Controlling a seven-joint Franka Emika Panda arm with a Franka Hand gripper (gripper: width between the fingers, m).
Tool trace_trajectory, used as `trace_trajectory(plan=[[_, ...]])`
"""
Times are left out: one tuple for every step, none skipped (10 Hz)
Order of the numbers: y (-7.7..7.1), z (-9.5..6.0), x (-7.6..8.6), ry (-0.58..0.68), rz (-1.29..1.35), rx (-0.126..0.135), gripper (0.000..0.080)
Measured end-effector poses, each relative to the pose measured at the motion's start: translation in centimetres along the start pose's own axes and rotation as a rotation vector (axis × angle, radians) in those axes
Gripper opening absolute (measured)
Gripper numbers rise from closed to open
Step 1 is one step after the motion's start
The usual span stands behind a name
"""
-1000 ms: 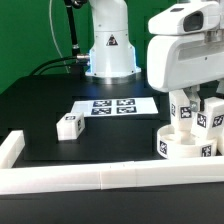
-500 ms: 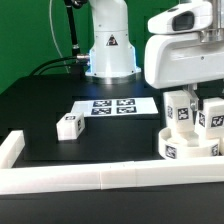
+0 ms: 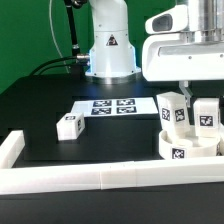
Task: Assemble stool
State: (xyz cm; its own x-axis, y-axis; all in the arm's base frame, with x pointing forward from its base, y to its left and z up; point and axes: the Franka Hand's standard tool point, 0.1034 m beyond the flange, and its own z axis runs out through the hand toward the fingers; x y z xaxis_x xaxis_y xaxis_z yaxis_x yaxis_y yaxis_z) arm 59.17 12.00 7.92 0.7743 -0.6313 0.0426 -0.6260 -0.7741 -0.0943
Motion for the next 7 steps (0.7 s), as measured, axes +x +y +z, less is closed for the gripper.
trace_trajectory(plan=[[-0.2,0.0,-0.3,0.015,0.170,-0.008,0.0337],[-0.2,-0.1,-0.2,0.019,0.242,-0.015,0.0337],[-0.1,-0.3,0.1,0.015,0.248,-0.006,0.0337],[0.3,-0.5,0.8,0.013,0.221,0.003,0.0337],[0.1,-0.3,0.5,0.005,0.353,0.007,0.0337],[-0.1,-0.2,0.2,-0.003,0.404,0.011,0.0337],[0.0,-0.2,0.2,-0.009,0.456,0.015,0.0337]])
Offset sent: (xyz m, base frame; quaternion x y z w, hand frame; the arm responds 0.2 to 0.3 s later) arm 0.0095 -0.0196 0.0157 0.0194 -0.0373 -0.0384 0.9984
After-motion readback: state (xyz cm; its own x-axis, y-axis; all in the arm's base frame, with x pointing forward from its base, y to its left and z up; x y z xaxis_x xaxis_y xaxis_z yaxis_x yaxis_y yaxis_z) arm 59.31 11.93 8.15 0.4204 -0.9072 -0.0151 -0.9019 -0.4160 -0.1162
